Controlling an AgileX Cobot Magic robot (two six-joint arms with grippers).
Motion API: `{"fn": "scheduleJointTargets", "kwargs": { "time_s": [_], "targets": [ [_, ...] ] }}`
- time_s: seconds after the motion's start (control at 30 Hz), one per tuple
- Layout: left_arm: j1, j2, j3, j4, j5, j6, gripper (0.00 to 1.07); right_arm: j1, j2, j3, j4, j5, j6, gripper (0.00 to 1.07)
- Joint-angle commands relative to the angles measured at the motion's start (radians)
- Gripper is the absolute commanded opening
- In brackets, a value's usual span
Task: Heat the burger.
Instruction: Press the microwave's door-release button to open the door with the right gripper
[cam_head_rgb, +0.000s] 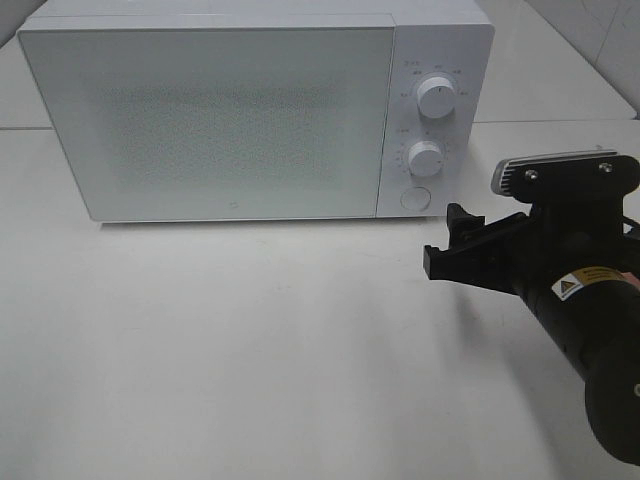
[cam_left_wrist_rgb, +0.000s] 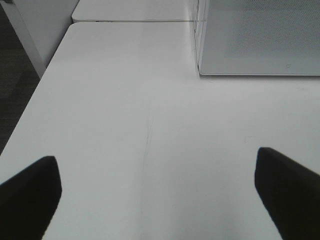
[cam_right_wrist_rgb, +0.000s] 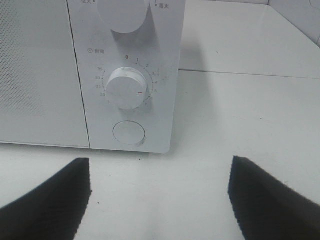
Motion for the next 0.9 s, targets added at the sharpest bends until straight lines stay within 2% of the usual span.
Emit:
{"fn": "scheduleJointTargets", "kwargs": {
  "time_s": [0.03, 0.3, 0.5, 0.67, 0.7, 0.77, 0.8, 0.83, 0.9],
  "targets": [
    [0.002, -0.020, -0.001, 0.003, 0.001, -0.002, 0.98, 0.004, 0.027, -0.028, -0.002, -0.081, -0.014, 0.76],
    [0.002, -0.020, -0.001, 0.003, 0.001, -0.002, 0.98, 0.004, 0.036, -0.036, -0.005, -0.073, 0.052, 0.75],
    [0.002, -0.020, -0.001, 0.003, 0.001, -0.002, 0.98, 0.004, 0.036, -0.036, -0.005, -0.048, 0.271, 0.69],
    [0.002, -0.020, -0.001, 0.003, 0.001, -0.002, 0.98, 0.004, 0.036, -0.036, -0.005, -0.002, 0.549, 0.55],
    [0.002, -0.020, -0.001, 0.003, 0.001, -0.002, 0.98, 0.004, 0.036, -0.036, -0.005, -0.002, 0.549, 0.55],
    [0.002, -0.020, -0.001, 0.003, 0.001, -0.002, 0.98, 0.004, 0.036, -0.036, -0.005, 0.017, 0.725, 0.46],
    [0.002, -0.020, -0.001, 0.003, 0.001, -0.002, 0.98, 0.004, 0.036, -0.036, -0.005, 0.017, 0.725, 0.46],
    [0.002, -0.020, -0.001, 0.003, 0.001, -0.002, 0.98, 0.004, 0.036, -0.036, -0.005, 0.032, 0.863, 0.38],
    [0.002, -0.020, -0.001, 0.003, 0.001, -0.002, 0.98, 0.004, 0.036, -0.036, -0.005, 0.035, 0.917, 0.35]
  ]
}}
